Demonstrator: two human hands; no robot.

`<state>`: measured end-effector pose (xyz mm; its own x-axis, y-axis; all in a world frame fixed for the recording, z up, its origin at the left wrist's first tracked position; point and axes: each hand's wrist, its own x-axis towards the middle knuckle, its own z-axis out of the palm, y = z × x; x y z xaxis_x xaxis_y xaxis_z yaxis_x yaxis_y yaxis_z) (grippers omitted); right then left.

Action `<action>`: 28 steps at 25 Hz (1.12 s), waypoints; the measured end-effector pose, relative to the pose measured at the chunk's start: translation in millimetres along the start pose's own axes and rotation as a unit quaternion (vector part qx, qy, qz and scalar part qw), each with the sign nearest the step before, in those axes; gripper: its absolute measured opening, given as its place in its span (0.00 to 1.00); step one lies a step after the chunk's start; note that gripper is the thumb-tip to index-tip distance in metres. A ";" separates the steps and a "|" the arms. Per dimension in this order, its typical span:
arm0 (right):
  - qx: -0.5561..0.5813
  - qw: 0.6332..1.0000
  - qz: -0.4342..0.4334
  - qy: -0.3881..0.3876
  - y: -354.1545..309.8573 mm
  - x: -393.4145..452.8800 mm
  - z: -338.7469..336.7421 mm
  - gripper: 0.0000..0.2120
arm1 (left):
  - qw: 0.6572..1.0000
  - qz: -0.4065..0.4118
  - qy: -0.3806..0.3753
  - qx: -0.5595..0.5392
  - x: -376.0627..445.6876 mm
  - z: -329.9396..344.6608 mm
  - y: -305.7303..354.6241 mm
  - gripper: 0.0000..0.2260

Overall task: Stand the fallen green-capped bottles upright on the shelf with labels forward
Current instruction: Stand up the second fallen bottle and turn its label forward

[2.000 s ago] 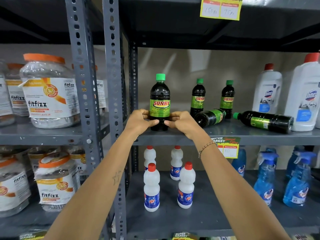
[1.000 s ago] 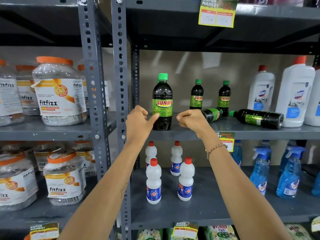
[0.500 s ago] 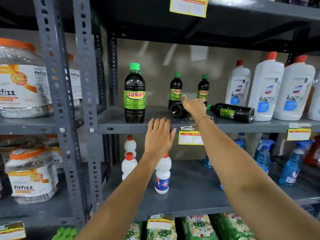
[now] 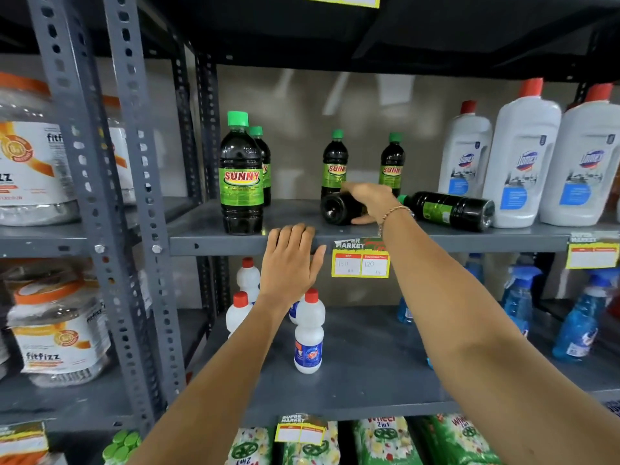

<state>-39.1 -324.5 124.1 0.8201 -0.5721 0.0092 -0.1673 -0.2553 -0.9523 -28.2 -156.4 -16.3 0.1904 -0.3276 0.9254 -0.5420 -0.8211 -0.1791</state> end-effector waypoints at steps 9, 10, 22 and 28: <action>-0.484 0.866 -0.111 0.056 -30.1 -22.5 -8.2 0.21 | 0.999 -0.001 0.041 0.001 -1.4 5.9 0.0 0.17; -0.500 0.860 -0.094 0.040 -24.2 -22.0 -4.4 0.23 | 0.999 -0.004 0.033 0.003 -0.1 4.5 0.0 0.17; 0.082 0.961 -0.258 0.055 34.6 5.8 3.2 0.29 | 0.998 -0.026 0.024 0.044 19.7 2.9 7.0 0.14; 0.011 0.968 -0.235 -0.086 36.3 6.8 -6.4 0.33 | 0.998 -0.055 -0.013 0.031 20.5 -0.5 10.5 0.16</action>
<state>-43.1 -342.7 91.6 0.8823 -0.2574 0.3941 0.2570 -0.4380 -0.8615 -30.5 -171.6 1.0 0.2682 -0.2451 0.9317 -0.4648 -0.8800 -0.0977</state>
